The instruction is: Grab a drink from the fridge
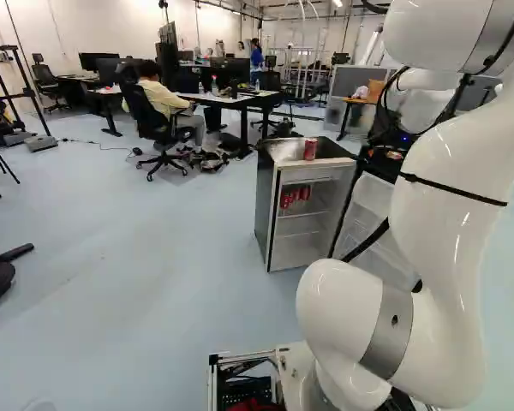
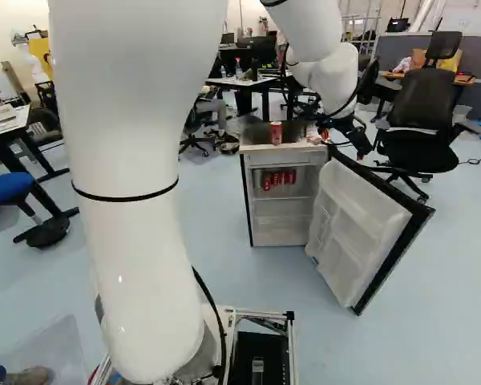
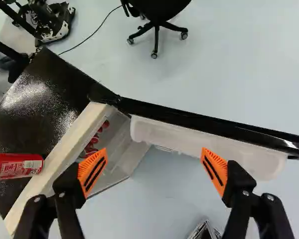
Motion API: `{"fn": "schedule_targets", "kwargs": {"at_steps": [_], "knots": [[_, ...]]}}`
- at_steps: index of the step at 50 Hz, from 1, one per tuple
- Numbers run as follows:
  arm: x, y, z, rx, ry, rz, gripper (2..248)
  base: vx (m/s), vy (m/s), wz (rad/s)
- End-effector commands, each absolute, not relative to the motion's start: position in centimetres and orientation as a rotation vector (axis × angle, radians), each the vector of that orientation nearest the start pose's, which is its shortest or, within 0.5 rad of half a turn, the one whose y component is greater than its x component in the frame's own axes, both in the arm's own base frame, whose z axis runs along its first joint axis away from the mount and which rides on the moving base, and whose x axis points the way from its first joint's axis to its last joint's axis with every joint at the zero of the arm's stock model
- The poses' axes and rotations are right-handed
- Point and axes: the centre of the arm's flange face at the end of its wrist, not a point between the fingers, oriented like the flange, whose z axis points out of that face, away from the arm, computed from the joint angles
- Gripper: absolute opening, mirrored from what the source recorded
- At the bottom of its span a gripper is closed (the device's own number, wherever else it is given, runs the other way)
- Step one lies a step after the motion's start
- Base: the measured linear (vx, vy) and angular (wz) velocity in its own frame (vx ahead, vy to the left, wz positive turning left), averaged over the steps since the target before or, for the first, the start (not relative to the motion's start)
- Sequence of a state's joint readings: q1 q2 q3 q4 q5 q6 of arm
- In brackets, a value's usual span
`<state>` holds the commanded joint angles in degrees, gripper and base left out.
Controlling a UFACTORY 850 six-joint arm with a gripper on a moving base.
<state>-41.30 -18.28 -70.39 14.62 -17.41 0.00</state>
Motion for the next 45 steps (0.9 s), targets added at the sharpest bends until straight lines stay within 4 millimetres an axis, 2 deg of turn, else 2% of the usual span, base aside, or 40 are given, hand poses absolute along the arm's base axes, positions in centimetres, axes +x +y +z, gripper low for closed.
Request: {"fn": "schedule_targets", "kwargs": {"at_steps": [15,45], "knots": [[45.5,-41.5,51.4,-2.696,1.443,-0.885,247,0.0,0.0,0.0],[45.4,-46.7,51.0,-2.658,1.529,-0.894,247,0.0,0.0,0.0]]}}
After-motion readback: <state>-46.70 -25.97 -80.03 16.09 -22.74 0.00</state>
